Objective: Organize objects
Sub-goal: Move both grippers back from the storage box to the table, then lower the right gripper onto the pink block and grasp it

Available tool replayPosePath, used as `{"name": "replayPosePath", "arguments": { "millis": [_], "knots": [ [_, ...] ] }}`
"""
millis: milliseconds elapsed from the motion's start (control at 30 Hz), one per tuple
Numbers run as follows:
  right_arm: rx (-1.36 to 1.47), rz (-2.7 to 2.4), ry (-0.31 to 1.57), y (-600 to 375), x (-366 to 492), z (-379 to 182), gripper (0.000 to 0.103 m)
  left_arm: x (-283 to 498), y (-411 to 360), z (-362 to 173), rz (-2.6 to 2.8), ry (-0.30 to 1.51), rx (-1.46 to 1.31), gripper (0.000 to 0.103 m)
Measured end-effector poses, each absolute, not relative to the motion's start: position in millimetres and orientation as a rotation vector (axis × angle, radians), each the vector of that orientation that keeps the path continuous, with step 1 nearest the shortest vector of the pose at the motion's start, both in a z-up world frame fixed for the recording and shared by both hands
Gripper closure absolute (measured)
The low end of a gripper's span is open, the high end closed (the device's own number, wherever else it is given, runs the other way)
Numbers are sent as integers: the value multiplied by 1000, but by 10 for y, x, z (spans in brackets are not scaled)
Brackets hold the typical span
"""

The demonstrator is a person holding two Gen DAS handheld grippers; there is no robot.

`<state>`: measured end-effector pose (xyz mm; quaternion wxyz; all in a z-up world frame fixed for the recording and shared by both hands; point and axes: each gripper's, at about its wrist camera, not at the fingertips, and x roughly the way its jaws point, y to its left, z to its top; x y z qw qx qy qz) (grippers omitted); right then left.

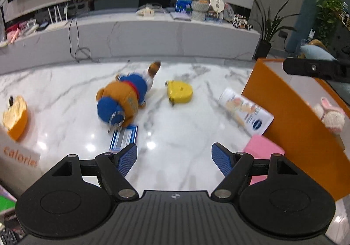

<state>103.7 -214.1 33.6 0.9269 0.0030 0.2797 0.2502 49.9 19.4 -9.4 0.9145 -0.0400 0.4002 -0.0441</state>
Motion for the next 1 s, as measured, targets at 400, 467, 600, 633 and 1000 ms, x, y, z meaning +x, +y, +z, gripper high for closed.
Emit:
{"name": "replayPosePath", "arguments": {
  "millis": [400, 467, 600, 633, 1000],
  "knots": [
    [-105, 439, 802, -1524, 805, -69, 23, 297, 425, -72, -38, 798, -7, 14],
    [-101, 427, 827, -1463, 811, -144, 23, 323, 503, -41, -12, 792, -43, 14],
    [-184, 381, 854, -1389, 774, -298, 23, 440, 522, -48, 2, 795, -65, 14],
    [-195, 375, 862, -1396, 751, -346, 23, 469, 493, -57, 5, 799, -53, 14],
    [-335, 407, 884, -1346, 727, -617, 12, 623, 284, -80, -4, 799, -63, 14]
  ]
}}
